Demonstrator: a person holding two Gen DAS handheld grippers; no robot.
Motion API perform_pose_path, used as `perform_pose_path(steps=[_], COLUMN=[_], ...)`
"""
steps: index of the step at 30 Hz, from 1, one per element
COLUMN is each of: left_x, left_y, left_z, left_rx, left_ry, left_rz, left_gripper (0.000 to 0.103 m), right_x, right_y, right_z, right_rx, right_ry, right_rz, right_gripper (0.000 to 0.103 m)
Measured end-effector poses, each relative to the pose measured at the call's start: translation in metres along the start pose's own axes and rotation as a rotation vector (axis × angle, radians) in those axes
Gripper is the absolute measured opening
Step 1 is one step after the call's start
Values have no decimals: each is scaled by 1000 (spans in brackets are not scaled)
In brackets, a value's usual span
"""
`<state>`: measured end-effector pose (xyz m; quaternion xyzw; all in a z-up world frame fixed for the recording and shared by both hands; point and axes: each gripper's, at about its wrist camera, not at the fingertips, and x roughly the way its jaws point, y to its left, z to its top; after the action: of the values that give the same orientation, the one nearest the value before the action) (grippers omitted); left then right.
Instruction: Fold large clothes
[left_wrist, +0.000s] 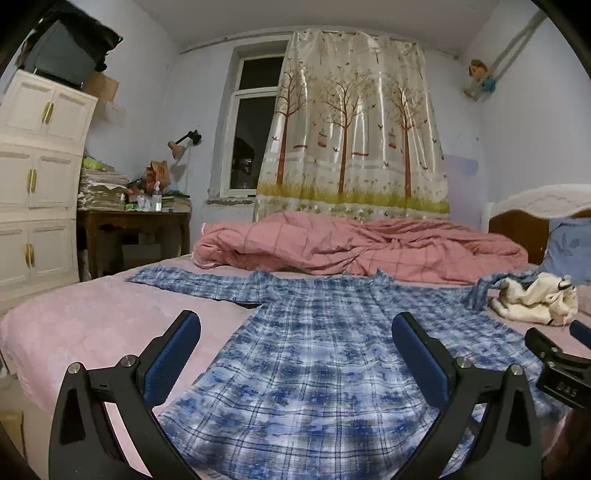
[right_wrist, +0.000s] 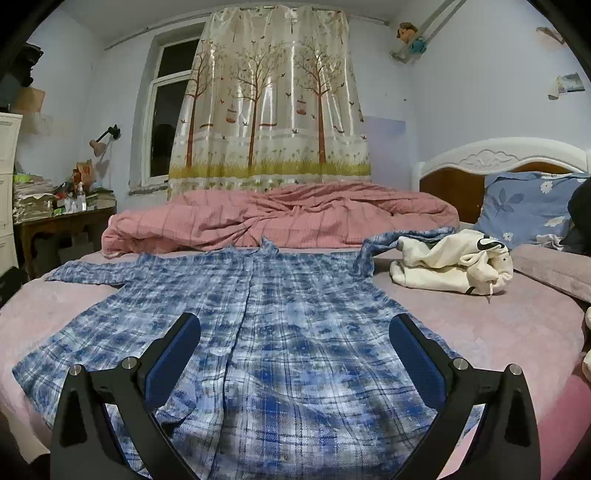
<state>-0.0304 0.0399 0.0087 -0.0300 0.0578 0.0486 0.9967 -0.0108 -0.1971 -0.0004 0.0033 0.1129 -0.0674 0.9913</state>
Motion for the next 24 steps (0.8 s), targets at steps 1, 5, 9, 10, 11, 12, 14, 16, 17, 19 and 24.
perform_pose_path(steps=[1,5,9,10,11,12,14,16,17,19,24], left_x=[0,6,6,6,6,6,7,7,7,7,3], left_y=[-3,-8,-12,-14,-15,-16,-19,-20,-21,-21,-22], left_z=[-1,-4,-5,-5,-5,-5,-6,-6,-6,-6,-5], left_rx=[1,-17,-1,5,8,10,16,20,23,29,30], left_ry=[-4,15,6,6,6,6,7,7,6,5,28], left_rz=[-1,-29,-42,-40,-40,-41,-34,-32,-35,-35,-53], left_gripper=[103,103,103,103,103,103,103,103,103,103,103], right_x=[0,-1,-1,0,1,3,4,4,4,5,5], right_y=[0,-4,-5,-6,-7,-8,-9,-9,-9,-10,-15], right_z=[0,-2,-3,-3,-2,-3,-2,-2,-2,-1,0], right_rx=[-3,4,16,21,25,30,35,34,36,45,44], right_ry=[7,25,35,42,49,56,64,62,60,54,49], right_rz=[13,13,19,28,32,36,39,42,41,49,85], right_gripper=[103,103,103,103,103,103,103,103,103,103,103])
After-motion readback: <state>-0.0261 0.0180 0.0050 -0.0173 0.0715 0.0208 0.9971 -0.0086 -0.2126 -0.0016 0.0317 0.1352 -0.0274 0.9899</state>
